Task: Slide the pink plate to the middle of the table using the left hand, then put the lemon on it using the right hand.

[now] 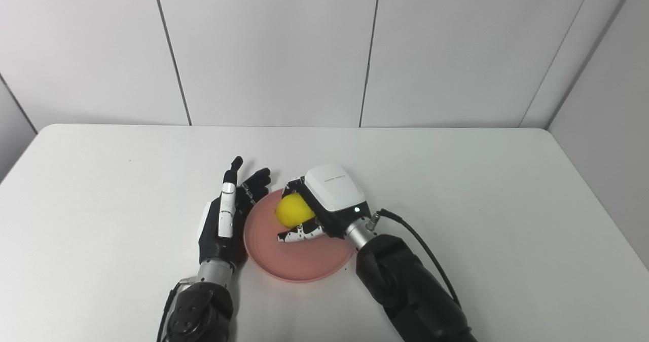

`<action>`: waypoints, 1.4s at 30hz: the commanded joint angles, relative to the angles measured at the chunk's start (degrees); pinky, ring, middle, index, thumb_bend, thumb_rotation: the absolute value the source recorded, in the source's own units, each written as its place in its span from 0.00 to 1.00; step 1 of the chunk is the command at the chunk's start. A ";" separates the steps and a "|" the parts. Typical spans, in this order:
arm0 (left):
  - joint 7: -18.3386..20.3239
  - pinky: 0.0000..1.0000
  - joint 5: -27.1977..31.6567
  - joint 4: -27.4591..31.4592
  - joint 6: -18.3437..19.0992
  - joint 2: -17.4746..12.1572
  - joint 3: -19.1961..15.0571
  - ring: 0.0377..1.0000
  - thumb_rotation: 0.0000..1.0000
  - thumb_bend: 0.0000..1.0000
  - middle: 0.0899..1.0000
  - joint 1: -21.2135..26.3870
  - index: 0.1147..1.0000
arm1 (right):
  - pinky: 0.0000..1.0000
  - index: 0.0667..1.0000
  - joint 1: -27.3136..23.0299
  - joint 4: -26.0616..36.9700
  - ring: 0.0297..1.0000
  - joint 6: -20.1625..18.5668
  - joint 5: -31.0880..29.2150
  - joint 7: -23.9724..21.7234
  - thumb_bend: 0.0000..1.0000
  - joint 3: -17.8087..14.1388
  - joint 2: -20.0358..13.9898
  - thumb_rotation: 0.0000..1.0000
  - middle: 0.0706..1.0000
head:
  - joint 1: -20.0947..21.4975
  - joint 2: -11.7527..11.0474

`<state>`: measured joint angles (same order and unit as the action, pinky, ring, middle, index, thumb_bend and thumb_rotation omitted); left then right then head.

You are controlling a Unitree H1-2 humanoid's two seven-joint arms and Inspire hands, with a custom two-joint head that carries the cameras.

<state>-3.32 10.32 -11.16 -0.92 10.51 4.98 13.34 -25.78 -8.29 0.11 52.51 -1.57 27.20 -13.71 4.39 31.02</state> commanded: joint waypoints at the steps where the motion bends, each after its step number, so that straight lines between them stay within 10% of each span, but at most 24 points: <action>1: -0.97 0.85 0.98 -1.99 1.71 4.48 -0.55 0.83 0.90 0.64 0.79 -0.80 0.95 | 0.19 0.36 -1.97 1.26 0.23 1.75 -0.07 1.05 0.49 -0.34 0.19 0.31 0.28 | -0.06 0.08; 9: -0.66 0.85 1.74 -1.79 2.32 4.23 -0.47 0.84 0.91 0.64 0.83 -0.55 0.95 | 0.23 0.43 -1.19 0.98 0.29 2.06 -0.72 0.97 0.47 -0.25 0.00 0.52 0.34 | -0.10 -0.06; 16: -0.58 0.85 1.90 -2.13 2.07 4.02 -0.57 0.82 0.89 0.64 0.80 -0.42 0.95 | 0.23 0.40 -0.48 -0.06 0.27 3.17 0.25 5.76 0.50 -0.46 0.13 0.47 0.32 | 0.12 -0.01; 29: -0.57 0.85 1.51 -2.77 1.56 3.44 -0.34 0.85 0.91 0.66 0.83 -0.15 0.97 | 0.54 0.63 -0.16 1.72 0.61 1.69 2.09 5.12 0.76 -0.51 -1.21 0.76 0.64 | 0.31 -0.08; 42: -1.09 0.86 0.56 -2.66 0.81 3.45 -0.59 0.87 0.91 0.67 0.85 0.03 0.98 | 0.67 0.82 0.33 0.57 0.70 8.13 -0.31 13.59 0.76 -1.96 -1.26 0.76 0.74 | 0.00 0.10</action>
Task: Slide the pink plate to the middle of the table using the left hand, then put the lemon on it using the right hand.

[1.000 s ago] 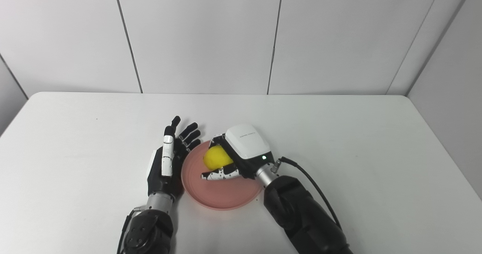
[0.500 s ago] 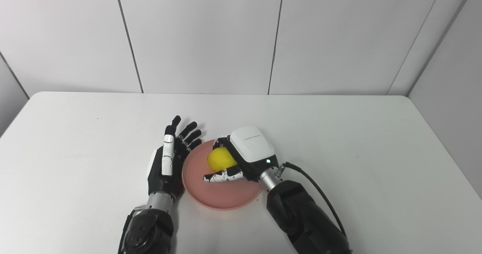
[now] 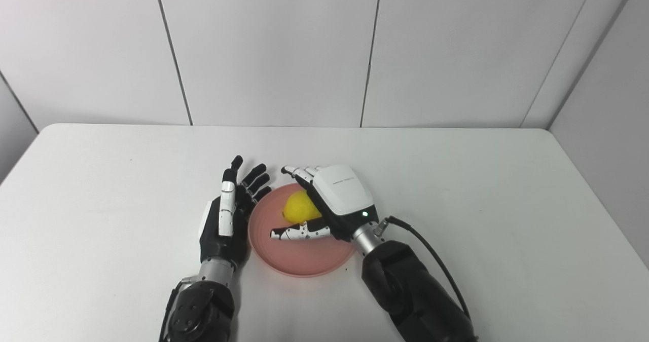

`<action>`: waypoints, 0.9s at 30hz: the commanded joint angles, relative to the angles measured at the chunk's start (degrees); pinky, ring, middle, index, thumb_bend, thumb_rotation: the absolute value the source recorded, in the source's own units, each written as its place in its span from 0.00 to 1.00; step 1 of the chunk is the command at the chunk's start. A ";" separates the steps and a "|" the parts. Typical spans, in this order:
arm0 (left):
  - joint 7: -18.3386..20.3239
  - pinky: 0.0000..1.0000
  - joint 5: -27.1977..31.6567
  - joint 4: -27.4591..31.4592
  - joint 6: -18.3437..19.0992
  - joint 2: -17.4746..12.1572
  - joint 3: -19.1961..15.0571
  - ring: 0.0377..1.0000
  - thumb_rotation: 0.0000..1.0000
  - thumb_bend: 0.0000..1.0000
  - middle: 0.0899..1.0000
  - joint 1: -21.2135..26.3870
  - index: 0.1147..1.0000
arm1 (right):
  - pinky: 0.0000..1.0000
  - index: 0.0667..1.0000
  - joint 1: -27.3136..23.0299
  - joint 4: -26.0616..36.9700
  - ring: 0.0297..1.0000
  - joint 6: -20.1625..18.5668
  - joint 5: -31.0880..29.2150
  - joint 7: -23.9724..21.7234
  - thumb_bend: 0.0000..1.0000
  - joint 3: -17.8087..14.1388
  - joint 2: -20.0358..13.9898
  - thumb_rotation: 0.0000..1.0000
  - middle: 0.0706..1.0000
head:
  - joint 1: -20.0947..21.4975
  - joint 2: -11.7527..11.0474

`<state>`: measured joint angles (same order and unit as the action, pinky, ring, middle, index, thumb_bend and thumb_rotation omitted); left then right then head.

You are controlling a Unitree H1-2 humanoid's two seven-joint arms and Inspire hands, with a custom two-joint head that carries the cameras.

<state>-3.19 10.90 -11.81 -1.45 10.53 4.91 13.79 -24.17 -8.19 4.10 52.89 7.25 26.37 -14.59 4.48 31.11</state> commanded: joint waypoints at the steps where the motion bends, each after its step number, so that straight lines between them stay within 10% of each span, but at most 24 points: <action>1: -1.35 0.85 -0.19 -1.86 1.38 3.46 -0.56 0.86 0.92 0.68 0.83 -0.36 0.97 | 0.67 0.83 -1.29 0.00 0.70 5.55 -0.85 6.42 0.74 -1.32 -0.39 0.77 0.75 | -0.09 0.01; 8: -2.98 0.95 -2.32 -0.41 2.31 2.94 -1.16 0.85 0.94 0.74 0.81 0.85 0.94 | 0.69 0.86 -0.90 -3.12 0.75 14.01 -3.55 15.67 0.66 -3.37 0.51 0.86 0.81 | 0.01 -0.05; 14: -3.23 0.91 -1.32 1.04 2.56 2.46 -2.46 0.82 0.88 0.74 0.80 2.46 0.92 | 0.68 0.83 0.21 -4.68 0.75 19.79 -16.00 13.77 0.66 -7.29 3.09 0.93 0.80 | 0.17 -0.18; 27: -2.75 0.91 -6.47 -2.17 -2.45 -1.65 -3.90 0.88 0.93 0.77 0.88 9.19 0.93 | 0.84 0.87 3.19 -2.51 0.85 9.21 -51.88 0.57 0.73 -21.80 13.28 0.99 0.87 | -0.37 -0.14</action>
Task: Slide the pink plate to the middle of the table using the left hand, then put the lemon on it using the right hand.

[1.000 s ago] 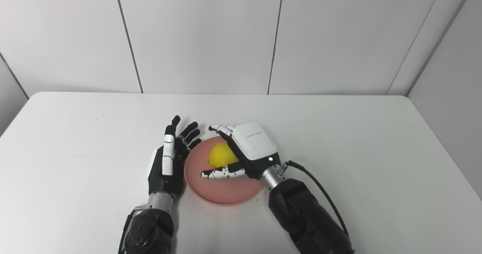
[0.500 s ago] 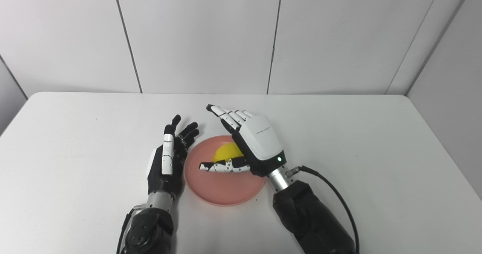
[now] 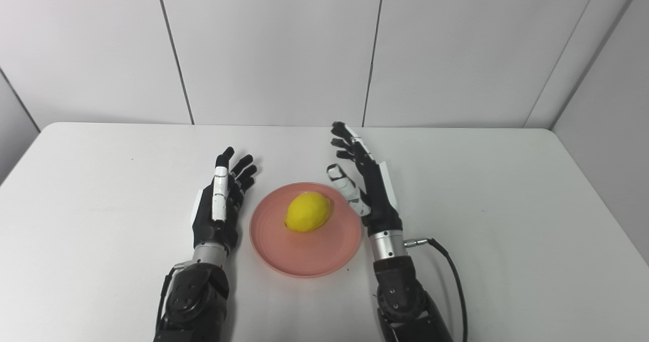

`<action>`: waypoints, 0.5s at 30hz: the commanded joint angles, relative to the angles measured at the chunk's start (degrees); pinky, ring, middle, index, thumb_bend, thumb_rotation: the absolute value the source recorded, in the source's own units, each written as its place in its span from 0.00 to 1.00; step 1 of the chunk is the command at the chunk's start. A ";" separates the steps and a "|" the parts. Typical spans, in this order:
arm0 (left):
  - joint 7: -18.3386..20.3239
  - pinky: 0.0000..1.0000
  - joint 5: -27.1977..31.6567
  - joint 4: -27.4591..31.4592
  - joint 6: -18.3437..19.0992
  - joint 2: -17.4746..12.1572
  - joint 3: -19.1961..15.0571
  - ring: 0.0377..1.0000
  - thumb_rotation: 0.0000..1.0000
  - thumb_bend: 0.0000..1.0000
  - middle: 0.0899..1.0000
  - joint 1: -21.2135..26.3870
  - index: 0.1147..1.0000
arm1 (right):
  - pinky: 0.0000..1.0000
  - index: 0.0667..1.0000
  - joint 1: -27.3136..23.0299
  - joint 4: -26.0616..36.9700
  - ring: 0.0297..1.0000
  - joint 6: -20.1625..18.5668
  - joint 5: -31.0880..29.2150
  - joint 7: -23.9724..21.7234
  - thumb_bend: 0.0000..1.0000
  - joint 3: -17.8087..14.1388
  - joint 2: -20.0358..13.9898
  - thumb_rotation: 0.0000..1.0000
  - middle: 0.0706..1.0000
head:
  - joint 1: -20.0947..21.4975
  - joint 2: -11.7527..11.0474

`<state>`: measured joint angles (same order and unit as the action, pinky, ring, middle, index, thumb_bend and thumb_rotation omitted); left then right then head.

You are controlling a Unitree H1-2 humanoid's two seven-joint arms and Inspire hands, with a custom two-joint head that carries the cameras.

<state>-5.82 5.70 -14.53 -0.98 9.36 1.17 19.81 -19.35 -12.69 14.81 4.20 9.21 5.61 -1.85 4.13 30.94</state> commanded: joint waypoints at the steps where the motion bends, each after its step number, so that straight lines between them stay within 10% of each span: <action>1: -0.08 0.91 -1.68 -0.16 -3.47 -0.92 -0.27 0.88 0.93 0.77 0.88 3.74 0.92 | 0.86 0.87 -1.64 1.92 0.86 -2.50 -5.35 -2.11 0.76 -2.10 1.07 0.98 0.88 | -0.04 0.02; 15: 1.61 0.98 -2.48 -9.33 -4.28 -4.38 -1.24 0.93 0.95 0.82 0.92 9.16 0.91 | 1.00 0.94 -2.45 -0.18 0.97 -12.34 -19.51 -4.75 0.77 -10.95 5.01 0.96 0.97 | -0.04 0.00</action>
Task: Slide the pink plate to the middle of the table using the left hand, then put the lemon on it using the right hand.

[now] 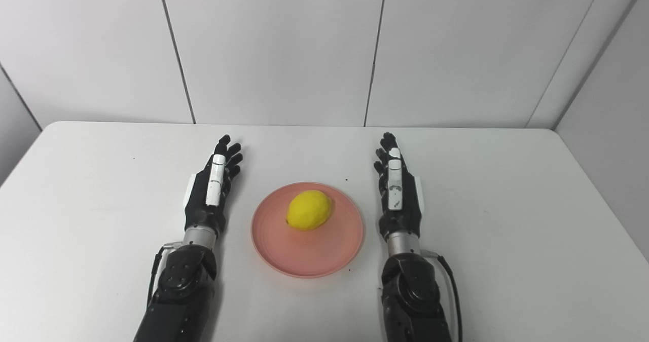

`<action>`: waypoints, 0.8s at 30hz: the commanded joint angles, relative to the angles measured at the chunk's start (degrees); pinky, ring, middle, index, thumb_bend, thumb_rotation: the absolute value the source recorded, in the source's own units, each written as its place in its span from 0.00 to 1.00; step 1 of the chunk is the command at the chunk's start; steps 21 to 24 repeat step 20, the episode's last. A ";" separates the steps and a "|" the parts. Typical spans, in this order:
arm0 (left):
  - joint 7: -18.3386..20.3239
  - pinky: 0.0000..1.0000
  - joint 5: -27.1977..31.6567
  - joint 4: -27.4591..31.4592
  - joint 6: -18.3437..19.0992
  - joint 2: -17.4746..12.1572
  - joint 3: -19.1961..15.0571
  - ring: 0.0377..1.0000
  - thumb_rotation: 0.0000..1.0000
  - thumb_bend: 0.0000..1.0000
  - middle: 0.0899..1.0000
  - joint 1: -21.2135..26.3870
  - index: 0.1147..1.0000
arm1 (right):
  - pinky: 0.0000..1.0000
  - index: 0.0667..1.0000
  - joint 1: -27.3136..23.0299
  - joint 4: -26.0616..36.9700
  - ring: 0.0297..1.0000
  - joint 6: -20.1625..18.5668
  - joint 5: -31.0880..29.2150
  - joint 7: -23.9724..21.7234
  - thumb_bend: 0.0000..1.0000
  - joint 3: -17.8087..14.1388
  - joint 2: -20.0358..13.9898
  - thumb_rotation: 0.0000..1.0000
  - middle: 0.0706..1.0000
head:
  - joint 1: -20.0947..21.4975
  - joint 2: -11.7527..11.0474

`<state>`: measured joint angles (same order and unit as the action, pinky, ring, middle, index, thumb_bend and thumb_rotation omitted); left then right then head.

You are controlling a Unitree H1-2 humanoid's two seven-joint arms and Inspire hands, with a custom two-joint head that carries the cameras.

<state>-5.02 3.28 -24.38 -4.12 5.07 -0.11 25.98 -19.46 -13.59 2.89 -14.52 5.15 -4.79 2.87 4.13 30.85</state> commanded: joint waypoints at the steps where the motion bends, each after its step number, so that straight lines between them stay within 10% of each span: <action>1: 0.42 0.99 -0.20 -0.34 -1.46 -0.14 -0.22 0.93 0.95 0.82 0.92 3.30 0.91 | 1.00 0.95 -2.33 0.45 0.97 -0.79 -0.82 -0.49 0.78 -0.80 0.46 0.96 0.97 | -0.16 -0.02; 24: -1.62 0.98 -4.57 -2.95 -5.62 0.35 -0.04 0.91 0.97 0.81 0.90 0.26 0.93 | 1.00 0.97 -2.29 -1.32 0.98 -4.69 1.86 2.21 0.72 -1.62 2.16 1.00 0.97 | 0.23 0.02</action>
